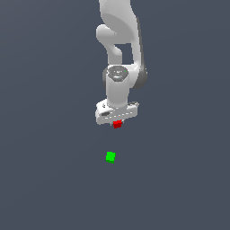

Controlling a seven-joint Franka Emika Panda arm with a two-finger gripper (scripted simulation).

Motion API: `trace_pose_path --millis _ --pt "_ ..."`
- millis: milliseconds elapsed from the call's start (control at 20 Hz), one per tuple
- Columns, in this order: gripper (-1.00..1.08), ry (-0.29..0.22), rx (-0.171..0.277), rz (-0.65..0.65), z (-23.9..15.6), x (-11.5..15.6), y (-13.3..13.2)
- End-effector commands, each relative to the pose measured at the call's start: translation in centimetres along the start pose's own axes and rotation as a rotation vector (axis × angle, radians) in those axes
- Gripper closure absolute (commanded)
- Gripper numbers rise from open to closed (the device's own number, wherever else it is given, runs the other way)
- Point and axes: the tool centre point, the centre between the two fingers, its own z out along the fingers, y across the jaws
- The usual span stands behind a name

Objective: Stack the red cube on top of the green cube.

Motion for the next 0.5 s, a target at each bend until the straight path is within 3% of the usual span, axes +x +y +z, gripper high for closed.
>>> trace_pose_path --millis 0,450 --pt "1.08 0.0 0.0 0.0 0.3 0.8 0.4" --pt "1.08 0.0 -0.001 0.0 1.7 5.1 2.7"
